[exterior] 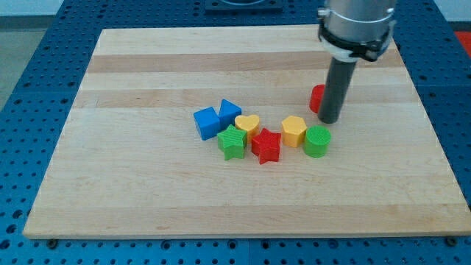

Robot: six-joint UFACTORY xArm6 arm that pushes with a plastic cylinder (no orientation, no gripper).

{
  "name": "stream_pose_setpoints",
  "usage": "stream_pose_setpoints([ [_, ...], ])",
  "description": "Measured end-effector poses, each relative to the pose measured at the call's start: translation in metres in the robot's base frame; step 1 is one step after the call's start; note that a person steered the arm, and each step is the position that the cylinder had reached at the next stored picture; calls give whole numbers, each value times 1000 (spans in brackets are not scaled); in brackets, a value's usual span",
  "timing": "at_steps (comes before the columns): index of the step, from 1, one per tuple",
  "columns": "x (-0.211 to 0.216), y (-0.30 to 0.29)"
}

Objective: Slide the red circle to the center right

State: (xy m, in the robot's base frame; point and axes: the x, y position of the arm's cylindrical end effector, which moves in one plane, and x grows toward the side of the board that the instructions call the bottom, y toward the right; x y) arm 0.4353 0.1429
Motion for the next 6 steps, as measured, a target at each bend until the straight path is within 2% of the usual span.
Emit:
stream_pose_setpoints([
  [1, -2, 4],
  [3, 13, -61],
  [4, 5, -71],
  [5, -40, -71],
  [6, -31, -49],
])
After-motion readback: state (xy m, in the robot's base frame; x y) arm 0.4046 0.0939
